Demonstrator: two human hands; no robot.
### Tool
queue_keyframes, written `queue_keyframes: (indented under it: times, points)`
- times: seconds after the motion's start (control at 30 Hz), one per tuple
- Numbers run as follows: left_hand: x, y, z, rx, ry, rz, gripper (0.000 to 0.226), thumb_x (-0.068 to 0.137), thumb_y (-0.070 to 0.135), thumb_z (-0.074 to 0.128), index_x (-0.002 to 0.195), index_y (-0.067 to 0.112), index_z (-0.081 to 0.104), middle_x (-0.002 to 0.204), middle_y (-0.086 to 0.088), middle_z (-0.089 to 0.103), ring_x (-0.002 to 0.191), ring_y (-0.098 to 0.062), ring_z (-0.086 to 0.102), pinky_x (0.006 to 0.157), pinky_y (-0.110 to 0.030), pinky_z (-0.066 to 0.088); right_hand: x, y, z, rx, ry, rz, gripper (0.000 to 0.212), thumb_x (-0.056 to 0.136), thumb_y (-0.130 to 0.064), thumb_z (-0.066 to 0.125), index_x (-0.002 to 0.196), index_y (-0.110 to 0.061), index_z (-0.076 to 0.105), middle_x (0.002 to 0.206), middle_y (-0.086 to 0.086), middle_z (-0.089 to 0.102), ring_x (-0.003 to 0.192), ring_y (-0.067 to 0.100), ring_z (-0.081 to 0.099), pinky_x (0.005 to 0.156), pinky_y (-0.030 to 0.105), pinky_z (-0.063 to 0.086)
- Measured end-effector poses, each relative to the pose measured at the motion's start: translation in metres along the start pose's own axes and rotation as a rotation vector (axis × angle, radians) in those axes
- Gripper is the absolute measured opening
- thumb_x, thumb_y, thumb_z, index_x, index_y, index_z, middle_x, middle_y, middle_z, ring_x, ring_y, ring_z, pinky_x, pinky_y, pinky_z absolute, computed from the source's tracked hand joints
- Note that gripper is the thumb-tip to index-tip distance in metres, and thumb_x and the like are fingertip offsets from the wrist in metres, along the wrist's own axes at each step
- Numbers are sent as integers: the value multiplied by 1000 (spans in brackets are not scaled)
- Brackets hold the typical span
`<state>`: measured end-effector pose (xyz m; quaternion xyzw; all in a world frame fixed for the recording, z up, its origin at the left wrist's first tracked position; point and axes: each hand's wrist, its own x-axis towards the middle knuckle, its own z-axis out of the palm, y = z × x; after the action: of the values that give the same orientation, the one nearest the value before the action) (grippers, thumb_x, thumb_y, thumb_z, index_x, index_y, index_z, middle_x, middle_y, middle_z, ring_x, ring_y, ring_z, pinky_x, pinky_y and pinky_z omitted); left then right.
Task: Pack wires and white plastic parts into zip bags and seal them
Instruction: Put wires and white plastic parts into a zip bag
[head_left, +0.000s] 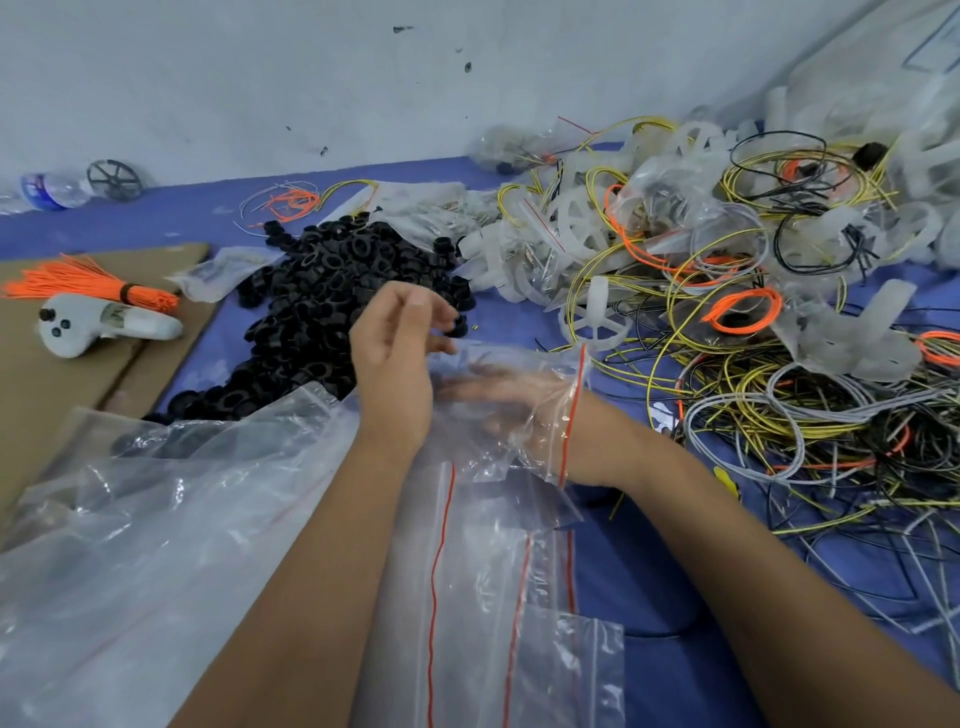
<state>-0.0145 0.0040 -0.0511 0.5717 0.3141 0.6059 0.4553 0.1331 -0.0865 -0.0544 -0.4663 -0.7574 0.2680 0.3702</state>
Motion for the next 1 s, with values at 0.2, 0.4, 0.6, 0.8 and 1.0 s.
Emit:
queue_keyframes:
  times: [0.2,0.4,0.6,0.8,1.0]
  points:
    - [-11,-11,12,318,-274,-106,37,106,27,52,83,0,65,72,-9,65,60,-17,56,56,-27,46,3,1,-18,-390,587,194,19,78,9,54,71,0,69,65,14,65,64,32,61,63,37,48]
    - [-10,-16,12,459,-231,-169,39,106,26,53,78,1,64,69,-15,66,56,-15,56,59,-33,50,-4,9,-35,-576,809,299,22,80,2,52,86,-11,70,94,7,66,92,30,59,72,36,47]
    - [-14,-8,13,477,-334,53,17,103,29,55,95,18,64,84,3,66,75,-19,61,69,-43,54,-1,24,-35,-729,425,370,67,80,9,58,141,-18,51,161,8,27,132,38,30,91,43,47]
    - [-17,-8,14,470,-542,244,31,108,45,42,136,40,55,98,8,57,86,-22,55,75,-32,48,0,17,-38,-610,630,301,41,85,5,66,122,-11,63,128,10,48,102,29,57,81,41,51]
    - [-18,-8,16,514,-661,289,42,109,45,36,151,44,43,99,3,50,89,-22,53,84,-32,45,-4,19,-45,-483,737,347,20,90,-3,65,110,-6,69,114,14,62,99,30,60,87,37,47]
